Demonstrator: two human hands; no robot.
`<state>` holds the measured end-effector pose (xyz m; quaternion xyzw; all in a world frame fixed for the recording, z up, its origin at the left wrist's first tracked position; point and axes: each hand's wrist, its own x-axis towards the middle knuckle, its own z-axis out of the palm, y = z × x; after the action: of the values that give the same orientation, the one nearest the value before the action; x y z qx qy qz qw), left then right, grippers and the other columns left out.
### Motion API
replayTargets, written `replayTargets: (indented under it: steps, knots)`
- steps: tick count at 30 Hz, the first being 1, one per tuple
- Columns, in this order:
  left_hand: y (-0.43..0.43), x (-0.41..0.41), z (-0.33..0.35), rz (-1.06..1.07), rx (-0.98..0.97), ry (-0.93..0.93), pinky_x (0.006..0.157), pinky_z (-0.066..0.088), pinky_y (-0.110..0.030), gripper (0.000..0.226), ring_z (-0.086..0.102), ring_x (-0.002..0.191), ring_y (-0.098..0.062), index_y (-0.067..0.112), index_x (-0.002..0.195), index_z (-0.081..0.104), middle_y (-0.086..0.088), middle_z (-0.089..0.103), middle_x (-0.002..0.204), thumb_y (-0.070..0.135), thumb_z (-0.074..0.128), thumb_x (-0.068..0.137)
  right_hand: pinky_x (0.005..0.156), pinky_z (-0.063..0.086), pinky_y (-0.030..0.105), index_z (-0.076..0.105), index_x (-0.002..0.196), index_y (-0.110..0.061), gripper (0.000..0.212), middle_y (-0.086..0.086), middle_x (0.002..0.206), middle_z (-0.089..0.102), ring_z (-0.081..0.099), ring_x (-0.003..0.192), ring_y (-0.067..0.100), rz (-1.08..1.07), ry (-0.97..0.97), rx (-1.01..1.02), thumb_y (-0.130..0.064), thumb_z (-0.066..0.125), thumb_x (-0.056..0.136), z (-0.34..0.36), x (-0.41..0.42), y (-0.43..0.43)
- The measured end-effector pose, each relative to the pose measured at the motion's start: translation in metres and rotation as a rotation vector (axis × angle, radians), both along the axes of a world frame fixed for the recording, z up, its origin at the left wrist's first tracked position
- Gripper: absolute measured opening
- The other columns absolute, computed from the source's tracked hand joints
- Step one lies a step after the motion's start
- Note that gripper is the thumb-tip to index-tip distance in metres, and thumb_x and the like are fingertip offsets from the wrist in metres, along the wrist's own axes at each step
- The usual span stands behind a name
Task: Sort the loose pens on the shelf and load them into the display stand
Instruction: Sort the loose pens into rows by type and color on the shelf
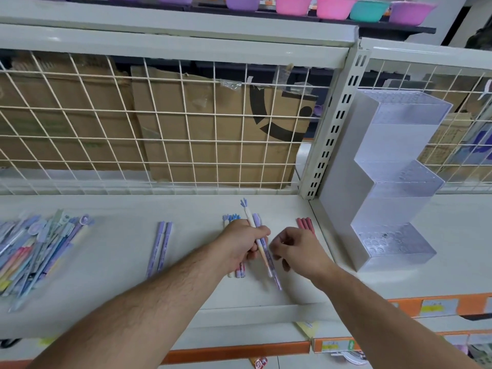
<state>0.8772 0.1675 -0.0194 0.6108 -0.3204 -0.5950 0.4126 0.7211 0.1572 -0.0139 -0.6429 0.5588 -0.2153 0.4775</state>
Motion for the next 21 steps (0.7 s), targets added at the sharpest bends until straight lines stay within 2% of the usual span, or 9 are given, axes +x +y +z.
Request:
replayTargets:
  steps: [2,4,7,10,14,18,21]
  knots:
    - [0.005,0.006,0.0,0.01,-0.015,-0.001,0.045,0.035,-0.022,0.011,0.037,0.048,-0.013,0.001,0.095,0.065,-0.008,0.059,0.071,0.011,0.061,0.094,0.043,0.032,0.023,0.063,0.087,-0.006,0.004,0.008,0.072,0.072,0.059,0.053,0.019,0.035,-0.092,0.128,-0.009,0.067,0.087,0.005,0.008,0.006]
    - [0.011,0.013,0.001,0.021,-0.022,0.0,0.048,0.035,-0.024,0.012,0.037,0.048,-0.012,0.001,0.097,0.065,-0.006,0.058,0.069,0.012,0.061,0.094,0.045,0.027,0.026,0.062,0.092,-0.005,0.009,0.009,0.068,0.07,0.059,0.055,0.023,0.075,-0.114,0.162,-0.006,0.068,0.085,0.006,0.016,0.011]
    - [0.021,0.026,0.001,0.038,-0.02,0.006,0.047,0.036,-0.024,0.012,0.038,0.046,-0.012,0.001,0.101,0.063,-0.007,0.05,0.068,0.012,0.061,0.096,0.046,0.03,0.027,0.061,0.1,-0.002,0.018,0.011,0.07,0.071,0.058,0.057,0.022,0.135,-0.111,0.159,-0.005,0.069,0.084,0.007,0.029,0.019]
    - [0.031,0.04,0.001,0.04,-0.011,-0.026,0.046,0.039,-0.022,0.025,0.041,0.045,-0.011,-0.005,0.111,0.062,-0.006,0.049,0.067,0.016,0.06,0.097,0.045,0.031,0.028,0.059,0.102,0.002,0.023,0.017,0.077,0.074,0.057,0.057,0.023,0.18,-0.11,0.131,-0.006,0.071,0.084,0.006,0.043,0.028]
    - [0.043,0.06,0.004,0.038,-0.022,-0.03,0.047,0.04,-0.022,0.016,0.042,0.043,-0.008,0.003,0.102,0.066,0.002,0.055,0.056,0.017,0.057,0.099,0.044,0.031,0.027,0.057,0.094,0.008,0.024,0.017,0.069,0.066,0.056,0.055,0.023,0.143,-0.132,0.08,-0.007,0.074,0.085,0.0,0.067,0.037]
    - [0.053,0.085,0.001,0.046,-0.015,-0.048,0.049,0.04,-0.024,0.015,0.04,0.045,-0.009,0.005,0.093,0.064,-0.001,0.051,0.061,0.016,0.057,0.099,0.044,0.031,0.028,0.064,0.082,0.0,0.009,0.014,0.062,0.064,0.05,0.05,0.022,0.115,-0.158,0.096,-0.005,0.07,0.087,0.001,0.093,0.045]
    - [0.062,0.106,0.004,0.066,-0.001,-0.026,0.046,0.034,-0.022,0.015,0.037,0.043,-0.011,0.004,0.084,0.057,-0.005,0.043,0.061,0.012,0.055,0.097,0.043,0.032,0.027,0.066,0.077,-0.005,0.01,0.009,0.06,0.064,0.05,0.049,0.02,0.075,-0.139,0.092,-0.003,0.069,0.087,0.0,0.115,0.052]
